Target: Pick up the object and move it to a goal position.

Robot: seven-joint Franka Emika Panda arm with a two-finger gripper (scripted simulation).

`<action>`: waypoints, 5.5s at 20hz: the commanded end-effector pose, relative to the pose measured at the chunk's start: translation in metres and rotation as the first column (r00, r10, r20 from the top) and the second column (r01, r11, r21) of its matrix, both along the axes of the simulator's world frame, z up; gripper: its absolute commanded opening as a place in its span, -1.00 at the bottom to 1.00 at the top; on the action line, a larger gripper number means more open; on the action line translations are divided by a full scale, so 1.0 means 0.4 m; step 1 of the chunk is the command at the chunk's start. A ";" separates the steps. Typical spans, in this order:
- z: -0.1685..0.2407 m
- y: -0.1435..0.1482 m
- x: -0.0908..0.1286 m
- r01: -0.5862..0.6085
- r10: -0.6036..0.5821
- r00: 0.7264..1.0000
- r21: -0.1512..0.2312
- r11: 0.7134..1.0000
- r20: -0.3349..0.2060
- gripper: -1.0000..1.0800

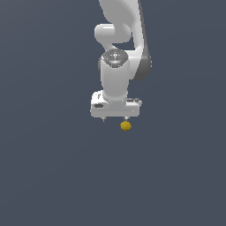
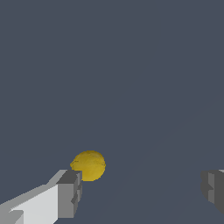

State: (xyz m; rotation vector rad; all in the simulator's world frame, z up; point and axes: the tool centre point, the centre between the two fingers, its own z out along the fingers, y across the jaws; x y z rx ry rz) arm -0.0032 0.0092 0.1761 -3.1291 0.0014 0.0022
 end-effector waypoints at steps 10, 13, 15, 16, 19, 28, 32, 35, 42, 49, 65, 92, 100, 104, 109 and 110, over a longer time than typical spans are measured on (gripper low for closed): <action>-0.005 -0.025 0.001 -0.016 0.015 1.000 -0.021 1.000 -0.017 0.92; -0.003 -0.027 0.002 -0.011 0.011 1.000 -0.021 1.000 -0.018 0.92; -0.004 -0.025 0.001 -0.016 0.015 1.000 -0.021 1.000 -0.017 0.92; -0.006 -0.024 0.000 -0.020 0.020 1.000 -0.020 1.000 -0.017 0.92; -0.016 -0.017 -0.004 -0.047 0.046 0.999 -0.021 0.999 -0.017 0.92; -0.081 0.029 -0.032 -0.219 0.218 0.976 -0.022 0.976 -0.015 0.92; -0.125 0.062 -0.056 -0.339 0.338 0.941 -0.021 0.941 -0.013 0.92; -0.160 0.090 -0.077 -0.434 0.433 0.901 -0.020 0.901 -0.010 0.92; -0.216 0.139 -0.118 -0.586 0.586 0.810 -0.015 0.810 -0.004 0.92; -0.242 0.162 -0.140 -0.653 0.653 0.757 -0.013 0.757 0.001 0.92; -0.344 0.165 -0.145 -0.659 0.659 0.752 -0.012 0.752 0.001 0.92; -0.305 0.114 -0.140 -0.659 0.659 0.752 -0.013 0.752 0.002 -1.00; -0.159 0.004 -0.134 -0.660 0.660 0.751 -0.013 0.751 0.002 -1.00; -0.060 -0.070 -0.129 -0.660 0.660 0.751 -0.012 0.751 0.003 -1.00; 0.068 -0.165 -0.122 -0.661 0.661 0.751 -0.011 0.751 0.004 -1.00; 0.094 -0.185 -0.120 -0.661 0.661 0.750 -0.010 0.750 0.004 -1.00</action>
